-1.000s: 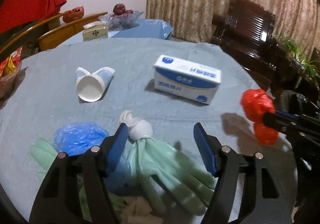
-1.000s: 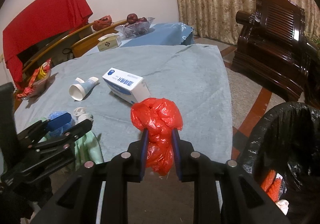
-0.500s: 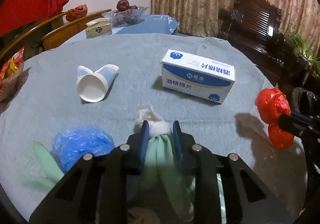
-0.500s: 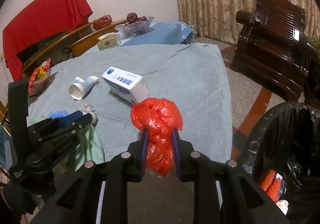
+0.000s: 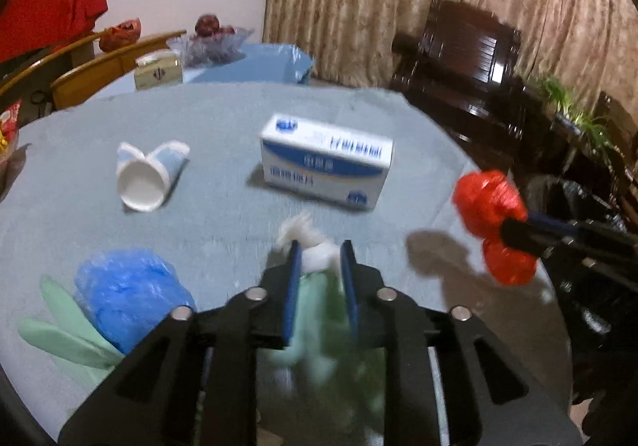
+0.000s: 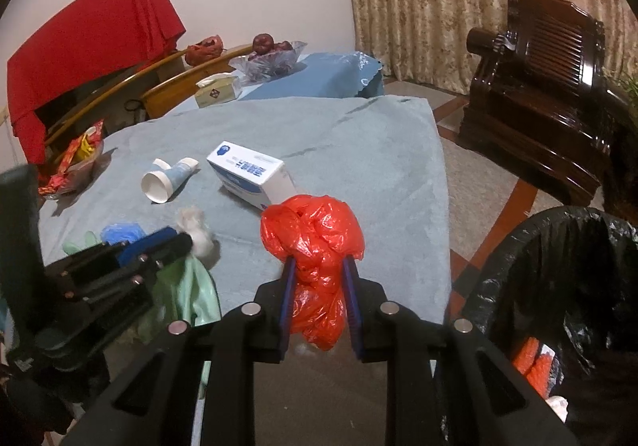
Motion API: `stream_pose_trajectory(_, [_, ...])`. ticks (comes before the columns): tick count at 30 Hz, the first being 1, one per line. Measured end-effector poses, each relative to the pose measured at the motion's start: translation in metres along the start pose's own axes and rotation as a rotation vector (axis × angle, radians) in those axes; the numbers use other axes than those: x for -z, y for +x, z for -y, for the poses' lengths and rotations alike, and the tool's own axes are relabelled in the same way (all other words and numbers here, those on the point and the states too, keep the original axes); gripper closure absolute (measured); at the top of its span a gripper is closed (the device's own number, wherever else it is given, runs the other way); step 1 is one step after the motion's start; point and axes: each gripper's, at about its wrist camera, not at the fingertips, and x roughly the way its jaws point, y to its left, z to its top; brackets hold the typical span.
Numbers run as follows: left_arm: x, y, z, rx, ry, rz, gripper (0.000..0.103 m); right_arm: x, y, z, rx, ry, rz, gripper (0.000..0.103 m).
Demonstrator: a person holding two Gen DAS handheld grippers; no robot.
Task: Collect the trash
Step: 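Lift the green glove and carry it with the red bag over the bin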
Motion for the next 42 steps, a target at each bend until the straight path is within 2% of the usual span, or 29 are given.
stream_pose_trajectory(1, [0.002, 0.003, 0.0, -0.01, 0.0, -0.014, 0.066, 0.0, 0.0, 0.0, 0.0, 0.0, -0.001, 0.08])
stream_pose_trajectory(2, [0.004, 0.006, -0.001, -0.021, 0.001, -0.027, 0.056, 0.0, 0.0, 0.0, 0.0, 0.0, -0.001, 0.08])
stream_pose_trajectory(4, [0.008, 0.011, -0.002, -0.022, -0.008, -0.051, 0.053, 0.001, 0.001, -0.001, -0.001, 0.001, -0.004, 0.08])
stream_pose_trajectory(6, [0.011, 0.017, -0.004, -0.043, -0.015, -0.085, 0.045, 0.0, 0.002, -0.002, -0.001, 0.001, -0.006, 0.08])
stream_pose_trajectory(8, [0.012, 0.021, -0.006, -0.051, -0.02, -0.109, 0.044, -0.001, 0.002, -0.001, -0.001, 0.002, -0.006, 0.08])
stream_pose_trajectory(10, [0.012, 0.025, -0.003, -0.05, -0.009, -0.132, 0.048, -0.001, 0.003, -0.002, -0.001, 0.004, -0.007, 0.08])
stream_pose_trajectory(12, [0.012, 0.025, 0.0, -0.042, 0.004, -0.135, 0.064, 0.0, 0.002, -0.002, 0.002, 0.004, -0.006, 0.08])
stream_pose_trajectory(15, [0.012, 0.024, 0.006, -0.043, 0.017, -0.128, 0.079, -0.001, -0.002, 0.0, 0.004, 0.008, 0.0, 0.08])
stream_pose_trajectory(17, [0.01, 0.021, 0.005, -0.029, -0.003, -0.117, 0.083, -0.002, -0.005, 0.0, 0.007, 0.005, 0.009, 0.08])
stream_pose_trajectory(22, [-0.003, -0.001, 0.01, -0.003, -0.016, -0.046, 0.085, -0.008, -0.024, 0.001, 0.009, 0.009, 0.049, 0.08])
stream_pose_trajectory(30, [-0.027, -0.043, 0.034, 0.041, 0.02, 0.051, 0.086, -0.021, -0.065, 0.005, 0.012, 0.006, 0.125, 0.08])
stream_pose_trajectory(32, [-0.03, -0.051, 0.041, 0.04, 0.031, 0.061, 0.086, -0.022, -0.075, 0.007, 0.017, 0.009, 0.139, 0.08])
stream_pose_trajectory(42, [-0.04, -0.085, 0.083, 0.131, 0.077, 0.097, 0.086, -0.012, -0.118, 0.031, 0.056, 0.05, 0.173, 0.08])
